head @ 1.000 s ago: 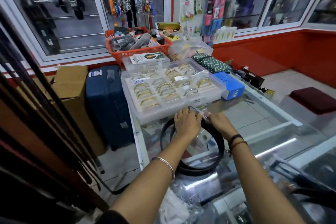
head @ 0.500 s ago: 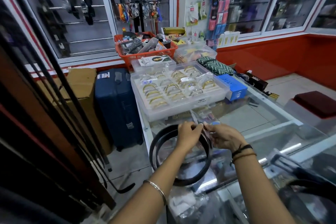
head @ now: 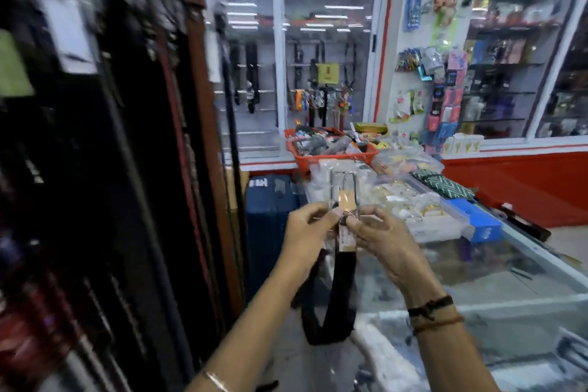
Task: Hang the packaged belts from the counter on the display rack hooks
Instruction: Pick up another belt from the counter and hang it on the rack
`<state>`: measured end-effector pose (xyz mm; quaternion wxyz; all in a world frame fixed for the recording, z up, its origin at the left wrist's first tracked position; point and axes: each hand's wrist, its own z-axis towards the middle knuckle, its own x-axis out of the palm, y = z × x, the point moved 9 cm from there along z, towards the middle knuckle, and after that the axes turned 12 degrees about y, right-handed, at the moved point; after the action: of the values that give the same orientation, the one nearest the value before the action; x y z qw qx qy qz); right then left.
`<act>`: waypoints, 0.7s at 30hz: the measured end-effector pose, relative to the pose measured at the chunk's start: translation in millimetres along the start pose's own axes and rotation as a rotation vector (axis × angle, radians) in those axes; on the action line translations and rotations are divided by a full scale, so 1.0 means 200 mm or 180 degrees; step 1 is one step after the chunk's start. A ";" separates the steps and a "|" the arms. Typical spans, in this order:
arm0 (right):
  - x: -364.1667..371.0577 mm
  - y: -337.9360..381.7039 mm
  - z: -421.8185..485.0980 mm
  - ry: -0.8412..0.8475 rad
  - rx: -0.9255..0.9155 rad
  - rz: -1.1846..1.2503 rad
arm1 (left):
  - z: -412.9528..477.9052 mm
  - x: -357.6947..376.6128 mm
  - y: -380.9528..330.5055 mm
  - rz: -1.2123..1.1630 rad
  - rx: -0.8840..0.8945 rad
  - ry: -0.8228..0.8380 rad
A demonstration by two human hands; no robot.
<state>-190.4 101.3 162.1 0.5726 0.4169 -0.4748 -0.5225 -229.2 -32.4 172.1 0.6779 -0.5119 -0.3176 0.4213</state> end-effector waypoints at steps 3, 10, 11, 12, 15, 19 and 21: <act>0.28 0.22 -0.01 0.0234 -0.0477 -0.0261 | -0.14 -0.24 -0.27 0.0122 0.0339 -0.0199; 0.88 0.64 -0.01 0.0560 -0.1539 -0.0098 | -0.45 -0.64 -0.85 0.0516 0.1121 -0.0902; 0.95 0.69 -0.01 0.0593 -0.1672 -0.0063 | -0.49 -0.70 -0.91 0.0561 0.1201 -0.0993; 1.02 0.73 0.00 0.0625 -0.1802 -0.0041 | -0.51 -0.75 -0.97 0.0612 0.1301 -0.1071; 1.21 0.87 0.01 0.0645 -0.2093 0.0050 | -0.59 -0.86 -1.17 0.0922 0.1660 -0.1304; 1.41 1.07 0.03 0.0663 -0.2462 0.0263 | -0.67 -0.98 -1.47 0.1302 0.2153 -0.1518; 1.49 1.17 0.04 0.0663 -0.2611 0.0328 | -0.67 -1.02 -1.59 0.1483 0.2280 -0.1536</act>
<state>-149.3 -169.5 422.8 0.7612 0.1808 -0.1875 -0.5939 -125.0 -310.5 440.3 0.6061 -0.1917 -0.1778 0.7512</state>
